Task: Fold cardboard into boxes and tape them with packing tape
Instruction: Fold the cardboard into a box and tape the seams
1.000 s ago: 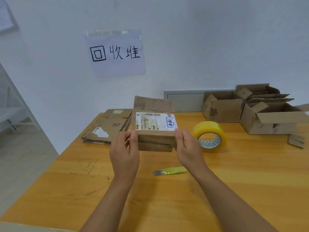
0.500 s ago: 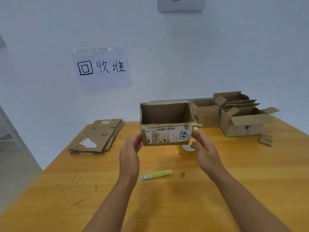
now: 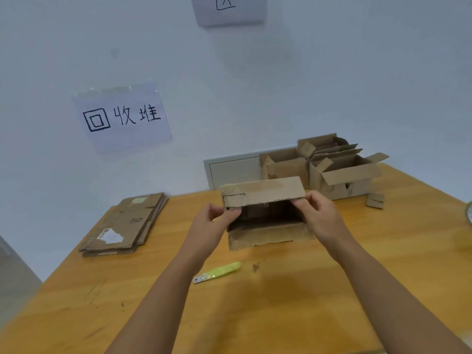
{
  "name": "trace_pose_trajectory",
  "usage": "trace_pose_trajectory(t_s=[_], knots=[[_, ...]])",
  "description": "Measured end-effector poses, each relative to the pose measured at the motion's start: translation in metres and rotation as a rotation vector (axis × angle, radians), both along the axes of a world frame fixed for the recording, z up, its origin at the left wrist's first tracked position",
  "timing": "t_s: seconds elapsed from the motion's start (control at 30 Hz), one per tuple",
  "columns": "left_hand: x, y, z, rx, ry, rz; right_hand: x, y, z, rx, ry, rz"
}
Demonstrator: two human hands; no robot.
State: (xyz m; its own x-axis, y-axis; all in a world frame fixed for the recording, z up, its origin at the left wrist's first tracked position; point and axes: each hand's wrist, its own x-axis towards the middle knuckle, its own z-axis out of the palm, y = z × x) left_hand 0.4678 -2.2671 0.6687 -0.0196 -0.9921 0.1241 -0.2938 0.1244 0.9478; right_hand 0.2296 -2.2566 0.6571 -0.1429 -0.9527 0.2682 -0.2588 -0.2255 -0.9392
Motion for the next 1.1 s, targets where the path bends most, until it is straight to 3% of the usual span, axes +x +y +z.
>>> trace_pose_trajectory(t_s=[0.5, 0.73, 1.0, 1.1], knots=[[-0.168, -0.032, -0.008, 0.187, -0.051, -0.020, -0.122, 0.006, -0.004, 0.278, 0.014, -0.378], [-0.196, -0.055, -0.026, 0.276, 0.062, -0.090, -0.157, -0.002, -0.022, 0.251, 0.011, -0.242], [-0.192, -0.059, -0.046, 0.345, 0.250, -0.099, -0.171, -0.019, -0.046, 0.210, -0.263, -0.163], [-0.199, -0.055, -0.059, 0.335, 0.250, -0.117, -0.177, -0.022, -0.067, 0.267, -0.187, -0.125]])
